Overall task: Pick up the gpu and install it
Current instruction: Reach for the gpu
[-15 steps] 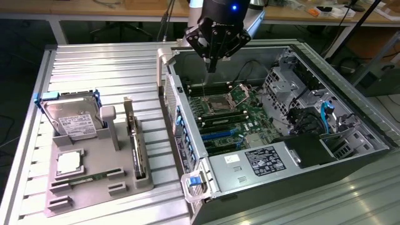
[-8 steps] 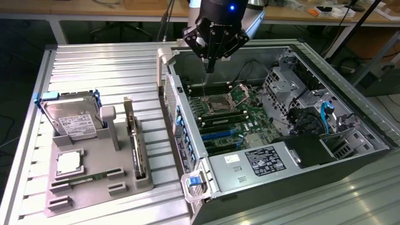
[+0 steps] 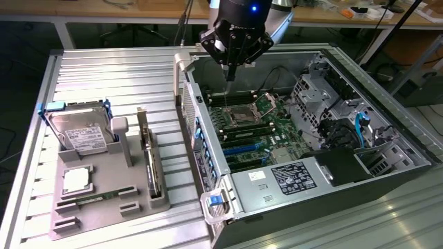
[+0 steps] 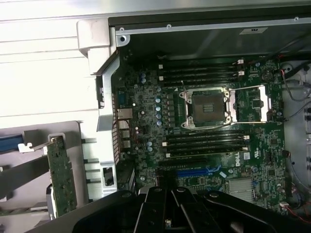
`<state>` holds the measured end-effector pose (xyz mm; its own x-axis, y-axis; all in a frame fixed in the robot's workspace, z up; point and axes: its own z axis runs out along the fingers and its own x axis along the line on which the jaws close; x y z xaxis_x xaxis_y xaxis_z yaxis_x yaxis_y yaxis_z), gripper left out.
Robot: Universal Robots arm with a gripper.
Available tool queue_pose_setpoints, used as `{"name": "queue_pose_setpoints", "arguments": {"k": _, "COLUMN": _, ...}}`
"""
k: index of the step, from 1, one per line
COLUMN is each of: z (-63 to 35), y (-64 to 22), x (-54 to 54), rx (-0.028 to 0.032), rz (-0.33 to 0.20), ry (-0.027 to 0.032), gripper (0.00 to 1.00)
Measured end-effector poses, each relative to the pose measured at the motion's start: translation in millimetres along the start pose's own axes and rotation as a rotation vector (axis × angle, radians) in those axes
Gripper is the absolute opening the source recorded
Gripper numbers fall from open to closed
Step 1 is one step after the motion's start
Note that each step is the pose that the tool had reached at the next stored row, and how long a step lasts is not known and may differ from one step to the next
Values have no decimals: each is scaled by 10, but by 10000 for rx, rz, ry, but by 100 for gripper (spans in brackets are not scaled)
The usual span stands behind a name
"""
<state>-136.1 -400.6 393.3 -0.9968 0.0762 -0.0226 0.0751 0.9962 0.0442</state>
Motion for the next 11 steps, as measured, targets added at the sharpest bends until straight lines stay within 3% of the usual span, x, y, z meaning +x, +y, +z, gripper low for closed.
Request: {"name": "queue_pose_setpoints", "arguments": {"k": 11, "z": -1, "y": -5, "x": 44, "rx": 2, "rz": 1, "ry": 28, "gripper": 11}}
